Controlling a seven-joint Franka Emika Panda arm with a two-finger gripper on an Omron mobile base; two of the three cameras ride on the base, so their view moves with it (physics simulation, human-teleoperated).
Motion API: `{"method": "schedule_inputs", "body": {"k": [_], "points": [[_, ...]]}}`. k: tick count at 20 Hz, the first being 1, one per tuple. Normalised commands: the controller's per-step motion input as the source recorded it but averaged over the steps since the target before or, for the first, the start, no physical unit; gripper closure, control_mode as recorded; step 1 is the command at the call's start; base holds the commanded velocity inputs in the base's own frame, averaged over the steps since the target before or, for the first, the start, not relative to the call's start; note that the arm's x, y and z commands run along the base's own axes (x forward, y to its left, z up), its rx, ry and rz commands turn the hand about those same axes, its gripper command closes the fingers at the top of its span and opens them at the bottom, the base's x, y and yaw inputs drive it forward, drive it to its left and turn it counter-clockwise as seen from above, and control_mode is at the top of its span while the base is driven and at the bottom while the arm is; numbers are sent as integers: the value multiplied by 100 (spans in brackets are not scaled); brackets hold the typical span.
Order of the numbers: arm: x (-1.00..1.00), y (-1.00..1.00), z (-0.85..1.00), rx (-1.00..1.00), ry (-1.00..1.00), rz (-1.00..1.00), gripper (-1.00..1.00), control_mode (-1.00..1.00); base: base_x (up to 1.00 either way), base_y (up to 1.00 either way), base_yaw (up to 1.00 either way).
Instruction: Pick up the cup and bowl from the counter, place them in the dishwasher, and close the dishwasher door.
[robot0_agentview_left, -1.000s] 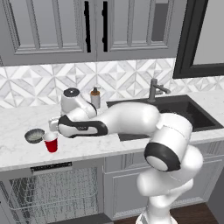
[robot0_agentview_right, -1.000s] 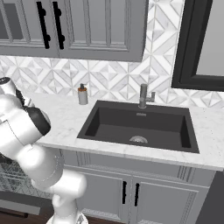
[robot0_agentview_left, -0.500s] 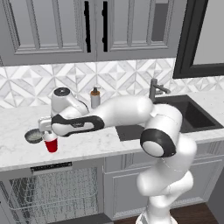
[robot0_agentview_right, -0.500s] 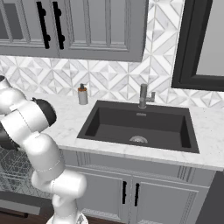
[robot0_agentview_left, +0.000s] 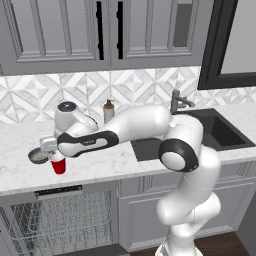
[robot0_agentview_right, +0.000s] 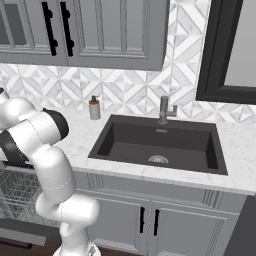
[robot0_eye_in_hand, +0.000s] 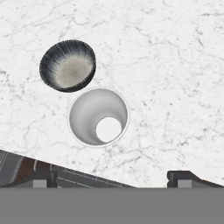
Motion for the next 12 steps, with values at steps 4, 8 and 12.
{"method": "schedule_inputs", "body": {"k": [4,8,12], "points": [[0,16,-16,0,0,0,-100,-100,0,0,0],[1,6,-31,0,0,0,-100,-100,0,0,0],[8,0,-8,0,4,0,-100,-100,0,0,0]]}}
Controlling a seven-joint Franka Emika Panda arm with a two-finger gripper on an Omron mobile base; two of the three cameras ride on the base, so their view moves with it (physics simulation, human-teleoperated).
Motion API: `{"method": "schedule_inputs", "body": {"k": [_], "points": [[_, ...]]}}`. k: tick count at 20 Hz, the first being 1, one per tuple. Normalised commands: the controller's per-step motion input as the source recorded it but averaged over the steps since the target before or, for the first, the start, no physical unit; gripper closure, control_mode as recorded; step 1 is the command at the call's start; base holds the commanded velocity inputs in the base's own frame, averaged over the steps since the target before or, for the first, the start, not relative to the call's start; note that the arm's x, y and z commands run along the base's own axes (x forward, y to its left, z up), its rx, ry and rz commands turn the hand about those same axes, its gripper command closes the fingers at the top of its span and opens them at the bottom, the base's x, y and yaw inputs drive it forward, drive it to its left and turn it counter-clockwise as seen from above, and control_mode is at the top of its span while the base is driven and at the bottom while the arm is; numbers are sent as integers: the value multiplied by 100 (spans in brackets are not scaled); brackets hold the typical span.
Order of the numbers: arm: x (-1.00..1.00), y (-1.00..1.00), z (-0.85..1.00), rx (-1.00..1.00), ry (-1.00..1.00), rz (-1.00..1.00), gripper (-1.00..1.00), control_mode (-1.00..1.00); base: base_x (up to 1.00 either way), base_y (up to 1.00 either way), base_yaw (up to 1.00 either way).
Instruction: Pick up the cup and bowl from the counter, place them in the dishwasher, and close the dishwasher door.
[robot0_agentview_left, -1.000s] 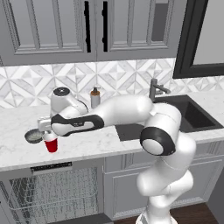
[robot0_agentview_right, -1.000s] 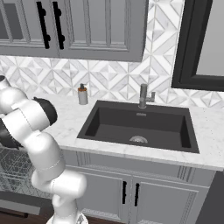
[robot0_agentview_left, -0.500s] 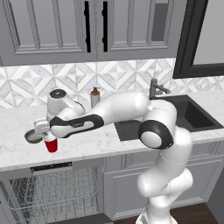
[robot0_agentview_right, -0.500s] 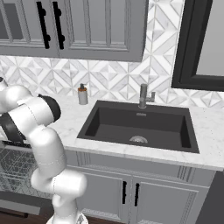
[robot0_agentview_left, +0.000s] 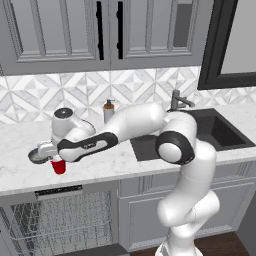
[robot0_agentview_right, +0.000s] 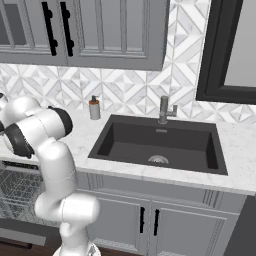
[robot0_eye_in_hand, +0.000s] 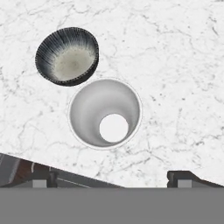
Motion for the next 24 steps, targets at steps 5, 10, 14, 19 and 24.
{"method": "schedule_inputs", "body": {"k": [5,10,14,19,24], "points": [[31,0,0,0,12,0,-100,-100,0,0,0],[43,0,-4,0,9,0,-100,-100,0,0,0],[3,0,-9,0,1,0,-100,-100,0,0,0],[0,0,-46,0,0,0,-100,-100,0,0,0],[0,0,-74,0,0,0,-100,-100,0,0,0]]}}
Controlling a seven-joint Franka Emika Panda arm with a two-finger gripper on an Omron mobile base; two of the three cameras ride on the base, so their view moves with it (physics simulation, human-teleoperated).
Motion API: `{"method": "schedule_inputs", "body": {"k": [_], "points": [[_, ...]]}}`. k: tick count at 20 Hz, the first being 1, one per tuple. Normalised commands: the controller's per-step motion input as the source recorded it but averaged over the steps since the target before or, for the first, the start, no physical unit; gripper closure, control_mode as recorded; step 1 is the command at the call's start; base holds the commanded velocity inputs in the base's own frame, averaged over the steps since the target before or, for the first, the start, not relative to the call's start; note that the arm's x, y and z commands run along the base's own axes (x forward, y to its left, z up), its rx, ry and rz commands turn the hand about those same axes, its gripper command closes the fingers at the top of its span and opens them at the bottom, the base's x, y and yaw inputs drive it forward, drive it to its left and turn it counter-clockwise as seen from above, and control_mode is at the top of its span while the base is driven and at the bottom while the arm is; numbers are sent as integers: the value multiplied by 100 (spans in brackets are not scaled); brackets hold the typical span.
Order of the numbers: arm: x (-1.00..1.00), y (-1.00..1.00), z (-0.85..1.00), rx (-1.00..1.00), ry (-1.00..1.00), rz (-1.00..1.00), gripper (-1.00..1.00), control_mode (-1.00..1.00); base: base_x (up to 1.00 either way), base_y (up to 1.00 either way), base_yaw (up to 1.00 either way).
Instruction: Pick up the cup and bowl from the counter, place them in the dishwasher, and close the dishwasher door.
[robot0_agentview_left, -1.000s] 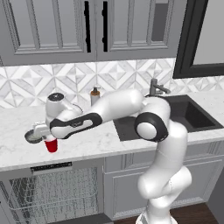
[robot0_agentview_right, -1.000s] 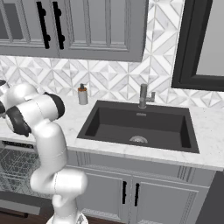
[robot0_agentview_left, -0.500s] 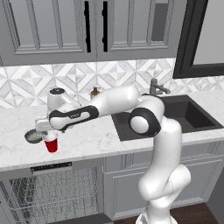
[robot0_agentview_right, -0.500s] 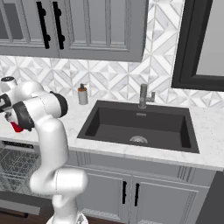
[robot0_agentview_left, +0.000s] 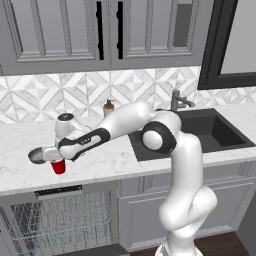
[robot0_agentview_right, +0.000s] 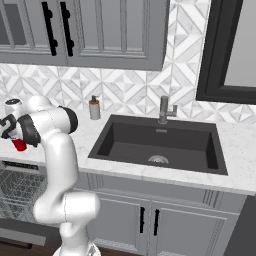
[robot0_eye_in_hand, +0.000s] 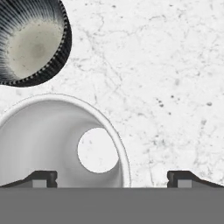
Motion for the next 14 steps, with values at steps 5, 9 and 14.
{"method": "schedule_inputs", "body": {"k": [5,9,14], "points": [[0,0,-21,0,0,0,-100,-100,0,0,0],[0,0,0,0,0,0,100,-100,0,0,0],[0,0,0,0,0,0,100,-100,0,0,0]]}}
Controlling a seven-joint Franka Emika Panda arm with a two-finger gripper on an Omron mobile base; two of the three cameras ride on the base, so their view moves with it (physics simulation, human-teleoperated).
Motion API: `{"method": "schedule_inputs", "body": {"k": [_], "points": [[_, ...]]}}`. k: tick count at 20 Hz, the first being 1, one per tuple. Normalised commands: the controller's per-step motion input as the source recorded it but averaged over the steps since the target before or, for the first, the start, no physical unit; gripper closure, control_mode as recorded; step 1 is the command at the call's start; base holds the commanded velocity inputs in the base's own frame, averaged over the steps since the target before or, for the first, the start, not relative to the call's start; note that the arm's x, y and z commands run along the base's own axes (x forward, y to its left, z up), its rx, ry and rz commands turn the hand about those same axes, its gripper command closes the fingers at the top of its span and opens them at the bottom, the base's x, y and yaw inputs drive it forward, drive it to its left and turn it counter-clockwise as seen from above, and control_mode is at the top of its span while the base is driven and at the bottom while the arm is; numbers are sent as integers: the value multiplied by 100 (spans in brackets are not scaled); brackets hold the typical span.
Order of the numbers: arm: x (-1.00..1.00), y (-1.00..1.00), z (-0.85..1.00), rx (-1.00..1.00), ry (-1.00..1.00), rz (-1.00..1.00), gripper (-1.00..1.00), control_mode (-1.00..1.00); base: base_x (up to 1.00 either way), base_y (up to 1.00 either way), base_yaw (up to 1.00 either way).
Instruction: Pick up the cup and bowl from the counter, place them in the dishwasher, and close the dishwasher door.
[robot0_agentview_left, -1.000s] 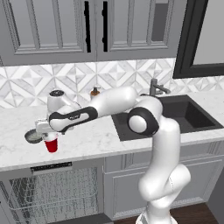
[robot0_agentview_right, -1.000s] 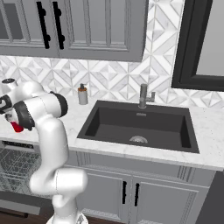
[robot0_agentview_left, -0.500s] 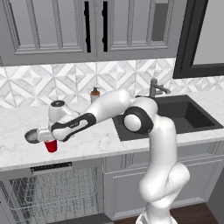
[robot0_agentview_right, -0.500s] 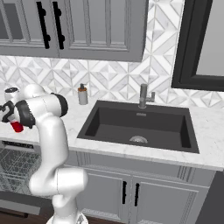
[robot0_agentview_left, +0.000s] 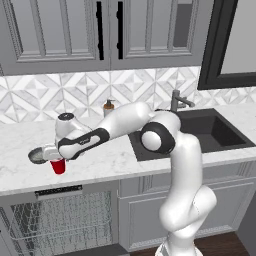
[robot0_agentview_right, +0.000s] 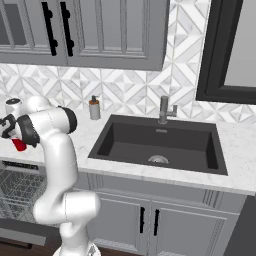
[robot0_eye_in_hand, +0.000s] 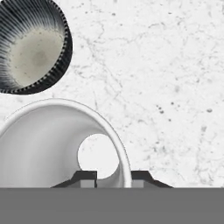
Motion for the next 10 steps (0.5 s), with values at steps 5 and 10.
{"method": "schedule_inputs", "body": {"k": [5,10], "points": [[-4,0,0,0,0,0,100,-100,0,0,0],[-94,-2,-1,5,-3,0,100,-100,0,0,0]]}}
